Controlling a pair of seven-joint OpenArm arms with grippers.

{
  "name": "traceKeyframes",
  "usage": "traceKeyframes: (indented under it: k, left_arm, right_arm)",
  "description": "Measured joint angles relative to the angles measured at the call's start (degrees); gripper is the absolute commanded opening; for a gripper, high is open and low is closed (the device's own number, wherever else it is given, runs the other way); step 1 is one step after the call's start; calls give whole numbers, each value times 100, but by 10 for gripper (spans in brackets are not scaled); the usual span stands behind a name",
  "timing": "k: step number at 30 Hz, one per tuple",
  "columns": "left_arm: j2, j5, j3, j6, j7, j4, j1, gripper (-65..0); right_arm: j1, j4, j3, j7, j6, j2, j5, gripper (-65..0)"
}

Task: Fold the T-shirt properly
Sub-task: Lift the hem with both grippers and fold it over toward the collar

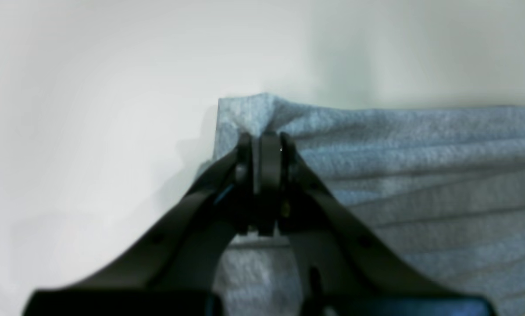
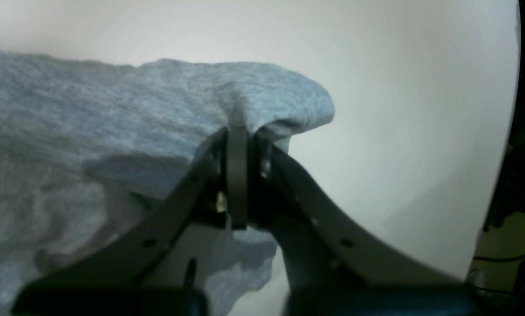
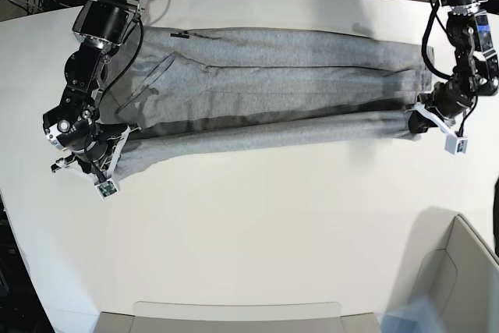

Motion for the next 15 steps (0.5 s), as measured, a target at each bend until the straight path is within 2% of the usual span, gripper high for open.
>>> traceKeyframes:
  k: [6, 10, 15]
  left_arm:
    - [0, -11, -396, -13, -9, 409, 481, -650]
    - [-4, -26, -413, -28, 306, 439, 649, -650]
    - [-22, -13, -420, -7, 293, 730, 798, -650]
  right_arm:
    - [-426, 472, -7, 9, 0, -4, 101, -650]
    - [-494, 636, 24, -568, 0, -28, 103, -650]
    - [-946, 1198, -9, -603, 0, -31, 96, -650]
